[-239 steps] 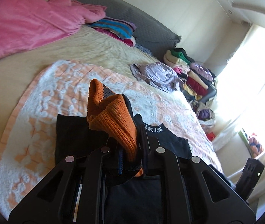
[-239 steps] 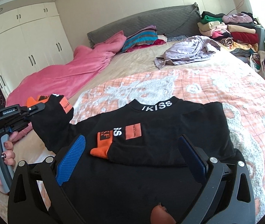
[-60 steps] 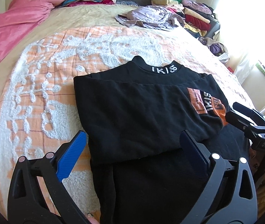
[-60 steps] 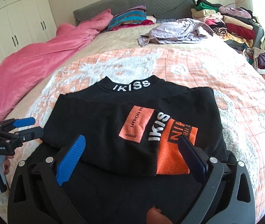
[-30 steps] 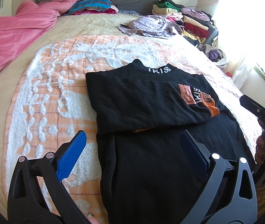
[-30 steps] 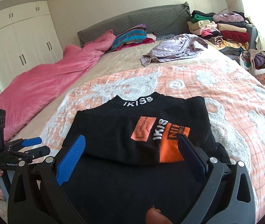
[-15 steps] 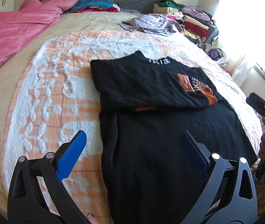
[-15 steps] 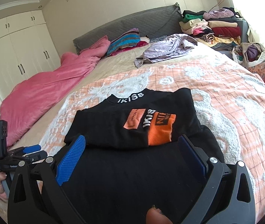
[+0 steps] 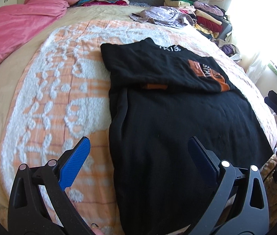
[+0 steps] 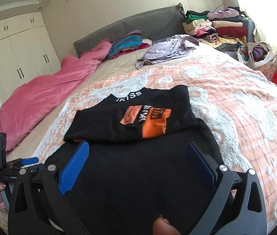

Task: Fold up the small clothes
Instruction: 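Move both open tools back to the hem of the sweatshirt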

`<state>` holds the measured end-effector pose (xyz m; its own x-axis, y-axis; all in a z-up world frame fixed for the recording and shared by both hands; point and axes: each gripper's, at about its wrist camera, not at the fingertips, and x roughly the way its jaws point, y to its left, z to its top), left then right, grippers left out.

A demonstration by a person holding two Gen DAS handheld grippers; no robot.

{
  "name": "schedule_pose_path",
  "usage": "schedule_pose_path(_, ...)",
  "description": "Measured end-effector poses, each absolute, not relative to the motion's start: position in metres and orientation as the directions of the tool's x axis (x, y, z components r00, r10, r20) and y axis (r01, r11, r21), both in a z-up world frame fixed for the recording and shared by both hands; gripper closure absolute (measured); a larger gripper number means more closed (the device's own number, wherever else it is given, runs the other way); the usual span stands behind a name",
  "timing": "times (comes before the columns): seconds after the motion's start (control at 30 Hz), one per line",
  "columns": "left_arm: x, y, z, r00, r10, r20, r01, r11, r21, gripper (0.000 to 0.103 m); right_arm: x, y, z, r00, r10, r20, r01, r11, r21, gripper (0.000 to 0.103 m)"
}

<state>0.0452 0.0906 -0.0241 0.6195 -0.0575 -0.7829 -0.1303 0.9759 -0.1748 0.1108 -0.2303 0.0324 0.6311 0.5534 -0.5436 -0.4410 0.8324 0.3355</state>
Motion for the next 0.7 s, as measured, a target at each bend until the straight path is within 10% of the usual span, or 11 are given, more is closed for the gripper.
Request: schedule_pose_path(0.7, -0.005, 0.087, -0.045, 0.569, -0.084, -0.818, -0.127, 0.974, -0.189, 0.010, 0.083, -0.274, 0.011, 0.641, 0.443, -0.627, -0.330, 0.896, 0.295, 0.005)
